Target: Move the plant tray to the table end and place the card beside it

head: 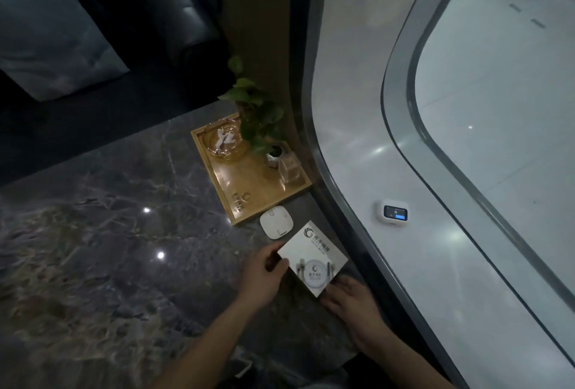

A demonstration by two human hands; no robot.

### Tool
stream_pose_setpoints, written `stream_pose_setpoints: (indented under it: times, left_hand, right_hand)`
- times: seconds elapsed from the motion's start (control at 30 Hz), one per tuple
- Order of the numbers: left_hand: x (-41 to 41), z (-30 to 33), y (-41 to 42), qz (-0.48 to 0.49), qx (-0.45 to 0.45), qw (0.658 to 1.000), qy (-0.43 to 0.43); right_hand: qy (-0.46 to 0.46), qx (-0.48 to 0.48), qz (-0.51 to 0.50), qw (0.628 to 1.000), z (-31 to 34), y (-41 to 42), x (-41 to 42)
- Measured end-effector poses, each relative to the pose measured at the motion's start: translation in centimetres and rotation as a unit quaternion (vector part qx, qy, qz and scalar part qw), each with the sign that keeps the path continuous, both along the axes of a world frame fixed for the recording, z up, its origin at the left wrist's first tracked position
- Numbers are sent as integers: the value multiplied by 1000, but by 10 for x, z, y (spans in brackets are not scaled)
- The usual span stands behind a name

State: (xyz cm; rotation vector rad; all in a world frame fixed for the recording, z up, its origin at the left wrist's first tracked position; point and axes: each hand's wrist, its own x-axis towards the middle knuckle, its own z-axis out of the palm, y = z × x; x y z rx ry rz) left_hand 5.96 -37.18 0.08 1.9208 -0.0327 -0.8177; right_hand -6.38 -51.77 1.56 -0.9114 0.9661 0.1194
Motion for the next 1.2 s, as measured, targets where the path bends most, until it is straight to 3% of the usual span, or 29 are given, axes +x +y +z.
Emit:
stream_pose_setpoints:
  times: [0.53, 1.2]
  left_hand:
    - [26, -12, -36, -46, 29, 998, -25]
    - [14, -10, -40, 60, -36, 994, 82]
  right_hand:
    - [49, -22, -2, 999, -4, -7, 11]
    - [83, -26, 27, 996, 2, -14, 15]
